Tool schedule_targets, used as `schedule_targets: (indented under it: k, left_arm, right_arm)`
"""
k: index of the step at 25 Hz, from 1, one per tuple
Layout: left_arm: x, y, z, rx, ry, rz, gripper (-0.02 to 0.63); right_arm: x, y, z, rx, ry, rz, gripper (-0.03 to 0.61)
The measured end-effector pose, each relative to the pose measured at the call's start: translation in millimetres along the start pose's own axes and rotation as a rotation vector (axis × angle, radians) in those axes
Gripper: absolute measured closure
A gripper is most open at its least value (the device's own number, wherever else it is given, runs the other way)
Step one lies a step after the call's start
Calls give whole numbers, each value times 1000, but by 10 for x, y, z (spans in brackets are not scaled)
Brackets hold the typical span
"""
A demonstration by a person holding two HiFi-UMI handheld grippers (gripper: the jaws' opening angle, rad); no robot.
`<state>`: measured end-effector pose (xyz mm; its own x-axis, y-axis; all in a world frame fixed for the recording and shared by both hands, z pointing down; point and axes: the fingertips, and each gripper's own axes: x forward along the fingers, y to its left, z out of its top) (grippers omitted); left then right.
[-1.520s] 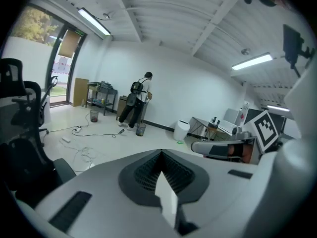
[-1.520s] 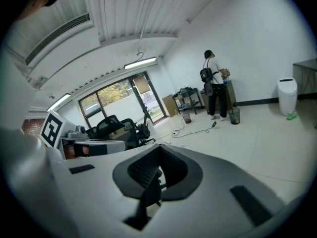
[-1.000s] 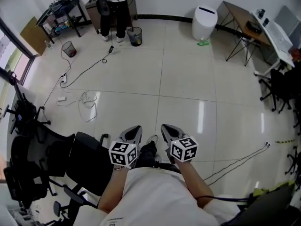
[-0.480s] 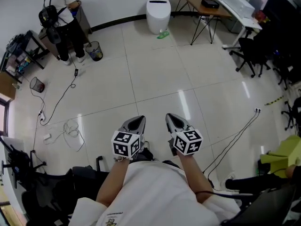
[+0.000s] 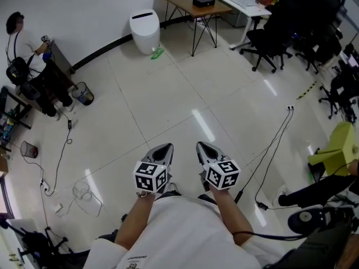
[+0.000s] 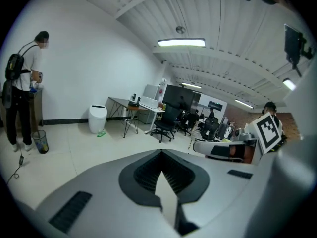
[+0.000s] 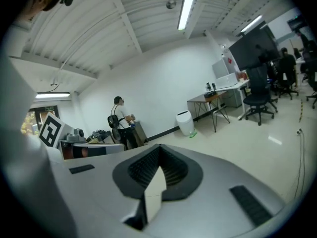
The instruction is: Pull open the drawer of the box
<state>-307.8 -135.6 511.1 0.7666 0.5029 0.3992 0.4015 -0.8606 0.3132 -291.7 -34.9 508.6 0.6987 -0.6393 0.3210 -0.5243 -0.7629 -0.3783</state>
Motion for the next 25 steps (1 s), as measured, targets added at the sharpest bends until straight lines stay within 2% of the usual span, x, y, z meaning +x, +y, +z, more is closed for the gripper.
schedule_targets:
  k: [6,14,19,25]
  left_arm:
    - [251,-71,49,49,37,-89,614]
    - [538,-53,80,55,42,-114,614]
    - [953,-77,167,55,59,-103,614]
    - [1582,-402,410,64,61,-98,614]
  right_arm:
    - [-22,-183,-20,19,-16,-89,592]
    - [149,-380,-85,42,2,-106,592]
    - [279,-810,126,59,-8,-97,592]
    - [186,-1479,560,62,-42,-87,592]
